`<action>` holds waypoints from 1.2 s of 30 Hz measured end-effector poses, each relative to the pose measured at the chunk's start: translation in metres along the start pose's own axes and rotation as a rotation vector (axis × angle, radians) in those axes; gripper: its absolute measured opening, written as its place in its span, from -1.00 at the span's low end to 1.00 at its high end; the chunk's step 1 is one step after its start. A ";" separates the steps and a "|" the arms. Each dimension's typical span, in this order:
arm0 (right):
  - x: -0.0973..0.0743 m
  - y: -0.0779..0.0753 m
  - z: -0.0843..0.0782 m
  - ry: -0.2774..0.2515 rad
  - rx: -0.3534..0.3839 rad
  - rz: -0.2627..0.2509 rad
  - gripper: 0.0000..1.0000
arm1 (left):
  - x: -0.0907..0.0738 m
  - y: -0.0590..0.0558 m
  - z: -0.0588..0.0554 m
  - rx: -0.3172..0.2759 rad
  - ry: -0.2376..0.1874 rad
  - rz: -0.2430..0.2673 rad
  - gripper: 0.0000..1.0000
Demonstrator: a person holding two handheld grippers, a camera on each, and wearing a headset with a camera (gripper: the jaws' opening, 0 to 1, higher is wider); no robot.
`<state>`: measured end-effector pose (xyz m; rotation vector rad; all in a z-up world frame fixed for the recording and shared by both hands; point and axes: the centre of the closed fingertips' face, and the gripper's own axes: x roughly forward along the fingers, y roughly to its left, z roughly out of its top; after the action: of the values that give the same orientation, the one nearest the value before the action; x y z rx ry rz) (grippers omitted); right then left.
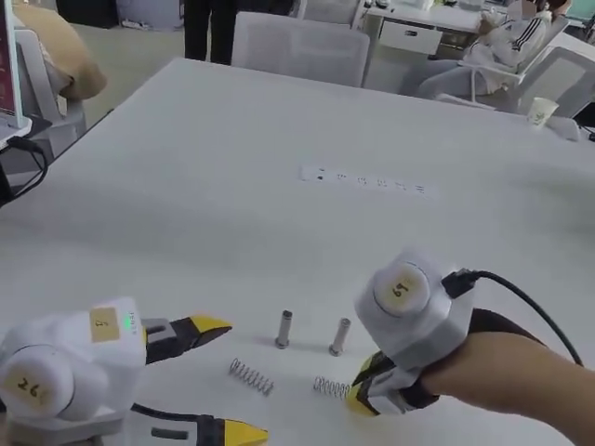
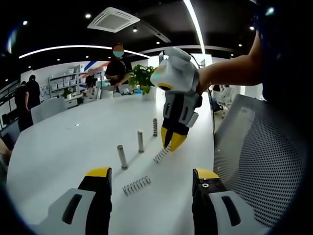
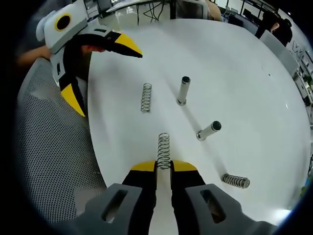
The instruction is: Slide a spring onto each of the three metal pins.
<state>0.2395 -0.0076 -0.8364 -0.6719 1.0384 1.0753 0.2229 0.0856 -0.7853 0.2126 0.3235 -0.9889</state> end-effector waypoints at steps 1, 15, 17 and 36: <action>-0.003 0.003 0.002 0.000 -0.003 0.005 -0.85 | 0.000 -0.001 0.000 0.003 0.000 -0.005 0.22; -0.031 0.048 0.036 -0.016 -0.094 0.120 -0.85 | 0.008 -0.021 0.005 0.096 -0.004 -0.108 -0.20; -0.033 0.050 0.041 -0.015 -0.111 0.125 -0.85 | 0.009 -0.022 0.005 0.115 0.004 -0.122 -0.25; -0.038 0.061 0.047 0.014 -0.134 0.177 -0.85 | 0.023 -0.038 0.007 0.245 0.032 -0.197 -0.88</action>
<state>0.1946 0.0401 -0.7807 -0.7048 1.0590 1.3039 0.2039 0.0447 -0.7884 0.4259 0.2548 -1.2212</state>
